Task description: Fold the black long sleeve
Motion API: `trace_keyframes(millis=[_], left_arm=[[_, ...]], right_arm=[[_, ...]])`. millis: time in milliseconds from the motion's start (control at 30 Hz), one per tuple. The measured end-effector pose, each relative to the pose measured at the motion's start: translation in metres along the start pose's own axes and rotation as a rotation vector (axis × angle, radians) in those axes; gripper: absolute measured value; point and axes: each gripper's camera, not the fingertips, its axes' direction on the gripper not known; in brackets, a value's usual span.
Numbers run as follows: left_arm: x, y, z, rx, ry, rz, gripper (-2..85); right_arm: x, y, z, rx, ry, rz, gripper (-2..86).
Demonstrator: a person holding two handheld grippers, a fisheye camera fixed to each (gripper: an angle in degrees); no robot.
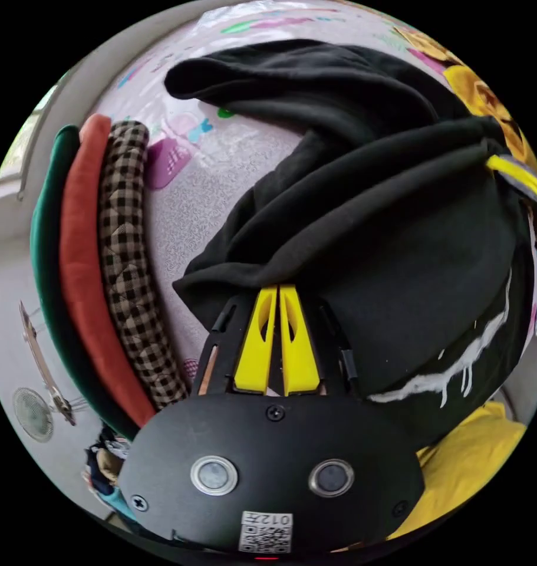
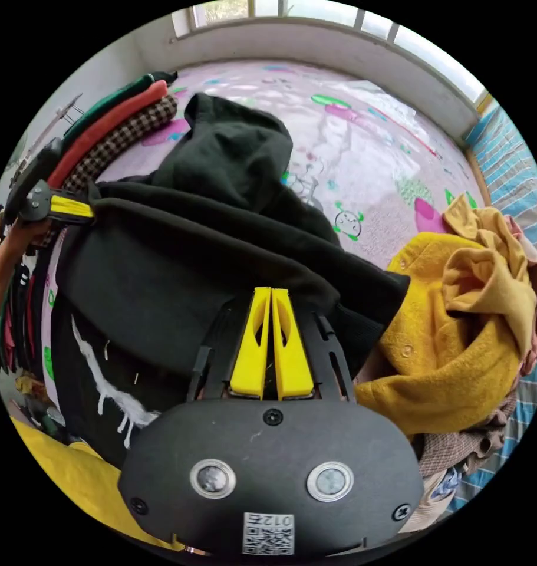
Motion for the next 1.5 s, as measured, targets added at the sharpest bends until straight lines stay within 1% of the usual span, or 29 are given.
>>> trace_keyframes(millis=[67, 133, 200, 267, 333, 433, 500, 733, 800, 833, 867, 900, 933, 967, 1033, 1100, 1167, 1200, 1233, 1300, 1367, 1400, 1500], left_arm=[[0.0, 0.015, 0.001, 0.017, 0.016, -0.028, 0.1], [0.002, 0.028, 0.004, 0.053, 0.018, -0.041, 0.1], [0.003, 0.038, 0.006, 0.071, 0.021, -0.034, 0.1], [-0.004, 0.048, 0.01, 0.068, 0.082, -0.075, 0.1], [-0.011, 0.056, 0.013, 0.07, 0.136, -0.105, 0.1], [-0.02, 0.07, 0.019, 0.077, 0.207, -0.148, 0.1], [-0.021, 0.077, 0.021, 0.081, 0.219, -0.155, 0.0], [-0.011, 0.1, 0.027, 0.085, 0.182, -0.137, 0.0], [-0.014, 0.108, 0.03, 0.098, 0.212, -0.159, 0.0], [-0.017, 0.115, 0.033, 0.11, 0.241, -0.178, 0.0], [-0.02, 0.121, 0.035, 0.123, 0.266, -0.191, 0.0], [-0.02, 0.124, 0.037, 0.129, 0.277, -0.196, 0.0], [-0.021, 0.13, 0.039, 0.143, 0.291, -0.207, 0.1], [-0.02, 0.136, 0.04, 0.159, 0.295, -0.208, 0.2], [-0.02, 0.147, 0.037, 0.174, 0.301, -0.199, 0.6], [-0.028, 0.166, 0.019, 0.199, 0.31, -0.295, 1.2], [-0.031, 0.199, -0.032, 0.442, 0.255, -0.46, 3.4], [-0.028, 0.202, -0.043, 0.495, 0.245, -0.485, 4.1], [-0.019, 0.198, -0.061, 0.547, 0.223, -0.464, 6.3], [-0.001, 0.175, -0.076, 0.536, 0.161, -0.417, 9.2], [0.02, 0.14, -0.083, 0.486, 0.091, -0.398, 11.7], [0.024, 0.132, -0.084, 0.476, 0.086, -0.393, 11.9], [0.041, 0.106, -0.094, 0.436, -0.02, -0.41, 12.3]], right_arm=[[0.006, 0.001, 0.007, -0.009, -0.075, 0.045, 0.1], [0.003, -0.003, -0.002, -0.016, -0.077, 0.076, 0.3], [-0.015, -0.005, -0.03, 0.108, -0.006, 0.049, 0.5], [-0.043, -0.018, -0.063, 0.288, 0.017, -0.007, 1.3], [-0.06, -0.041, -0.069, 0.348, -0.016, -0.033, 3.0], [-0.09, -0.101, -0.043, 0.266, -0.106, -0.114, 8.0], [-0.109, -0.134, -0.028, 0.244, -0.104, -0.144, 9.3], [-0.177, -0.246, 0.009, 0.288, 0.022, -0.204, 10.3], [-0.193, -0.268, 0.025, 0.238, 0.055, -0.226, 9.9], [-0.203, -0.279, 0.04, 0.177, 0.094, -0.243, 9.0], [-0.209, -0.287, 0.056, 0.092, 0.168, -0.237, 5.9], [-0.211, -0.29, 0.061, 0.061, 0.212, -0.229, 4.3], [-0.211, -0.285, 0.057, 0.095, 0.26, -0.218, 3.5], [-0.207, -0.275, 0.041, 0.175, 0.206, -0.225, 3.0], [-0.195, -0.261, 0.018, 0.215, 0.095, -0.213, 2.5], [-0.183, -0.244, -0.004, 0.223, 0.041, -0.213, 2.2], [-0.169, -0.213, -0.033, 0.248, -0.002, -0.251, 2.1], [-0.167, -0.205, -0.04, 0.255, -0.004, -0.259, 2.0], [-0.163, -0.191, -0.052, 0.262, -0.005, -0.276, 2.0], [-0.157, -0.172, -0.07, 0.273, -0.008, -0.282, 2.1], [-0.152, -0.147, -0.098, 0.286, -0.034, -0.294, 2.2], [-0.15, -0.141, -0.105, 0.292, -0.039, -0.293, 2.3], [-0.145, -0.107, -0.142, 0.323, -0.06, -0.31, 2.6]])
